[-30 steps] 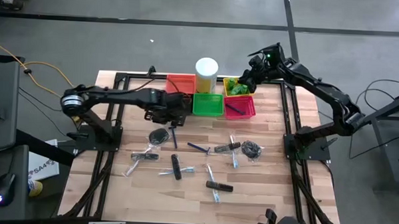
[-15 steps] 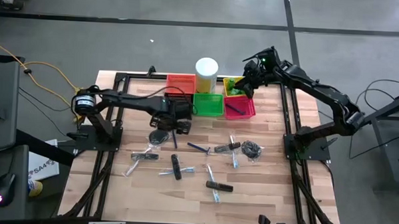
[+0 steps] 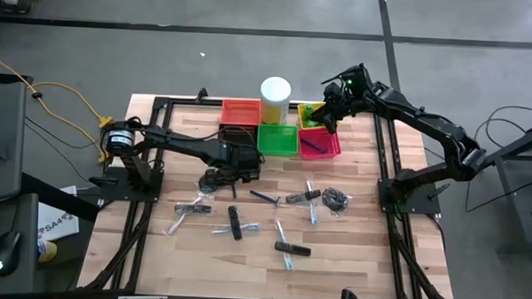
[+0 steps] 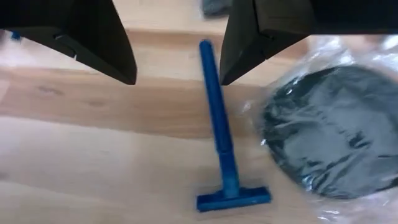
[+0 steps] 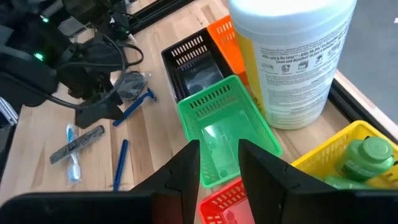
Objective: Pick & Place Travel size toiletries
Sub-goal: Put the blue razor into the red bin
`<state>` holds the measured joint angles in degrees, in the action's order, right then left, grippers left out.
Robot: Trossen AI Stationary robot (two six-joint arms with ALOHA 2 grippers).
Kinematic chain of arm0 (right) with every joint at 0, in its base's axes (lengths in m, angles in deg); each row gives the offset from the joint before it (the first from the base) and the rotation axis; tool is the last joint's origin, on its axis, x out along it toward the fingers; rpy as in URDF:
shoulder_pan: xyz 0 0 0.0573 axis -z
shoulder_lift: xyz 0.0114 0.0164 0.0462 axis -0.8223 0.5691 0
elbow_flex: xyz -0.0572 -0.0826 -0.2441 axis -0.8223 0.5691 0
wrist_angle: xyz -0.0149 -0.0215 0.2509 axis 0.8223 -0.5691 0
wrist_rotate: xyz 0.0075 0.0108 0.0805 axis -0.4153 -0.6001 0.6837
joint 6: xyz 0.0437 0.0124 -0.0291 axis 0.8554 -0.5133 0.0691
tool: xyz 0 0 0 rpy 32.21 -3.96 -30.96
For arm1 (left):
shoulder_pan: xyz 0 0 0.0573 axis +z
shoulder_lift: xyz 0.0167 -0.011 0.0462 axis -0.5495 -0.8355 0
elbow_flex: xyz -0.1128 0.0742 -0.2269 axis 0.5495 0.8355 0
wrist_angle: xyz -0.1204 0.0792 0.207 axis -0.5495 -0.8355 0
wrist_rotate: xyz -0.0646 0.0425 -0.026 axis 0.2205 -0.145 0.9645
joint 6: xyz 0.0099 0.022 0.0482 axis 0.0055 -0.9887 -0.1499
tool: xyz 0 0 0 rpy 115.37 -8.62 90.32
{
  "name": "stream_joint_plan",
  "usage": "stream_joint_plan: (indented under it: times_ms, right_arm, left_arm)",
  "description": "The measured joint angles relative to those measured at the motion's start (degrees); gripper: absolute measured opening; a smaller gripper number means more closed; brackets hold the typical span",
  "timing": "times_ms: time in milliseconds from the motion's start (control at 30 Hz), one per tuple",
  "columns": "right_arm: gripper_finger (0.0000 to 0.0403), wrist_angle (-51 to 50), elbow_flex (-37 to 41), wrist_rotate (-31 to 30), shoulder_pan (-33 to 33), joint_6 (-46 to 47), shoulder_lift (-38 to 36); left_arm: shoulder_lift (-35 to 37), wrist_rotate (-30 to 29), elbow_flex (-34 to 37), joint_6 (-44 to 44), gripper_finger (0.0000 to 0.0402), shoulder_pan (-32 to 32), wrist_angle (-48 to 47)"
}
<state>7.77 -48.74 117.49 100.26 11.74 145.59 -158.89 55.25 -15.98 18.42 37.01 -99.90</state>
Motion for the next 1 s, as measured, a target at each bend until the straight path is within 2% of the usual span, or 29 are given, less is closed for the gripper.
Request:
stream_joint_plan:
  times_ms: [167, 367, 1000]
  right_arm:
    - [0.0100, 0.0, 0.0, 0.1, 0.0, -1.2, 0.0]
    - [0.0100, 0.3, 0.0, 0.3, 0.0, -0.6, 0.0]
    - [0.0100, 1.0, 0.0, 0.7, 0.0, -0.3, 0.0]
  left_arm:
    - [-1.0, 0.7, 0.1, 2.6, 0.0229, -0.1, 0.1]
    - [-1.0, -3.7, 0.1, 4.6, 0.0229, 0.5, -1.2]
    - [-4.9, -3.8, 0.0, -0.5, 0.0229, 4.8, -1.3]
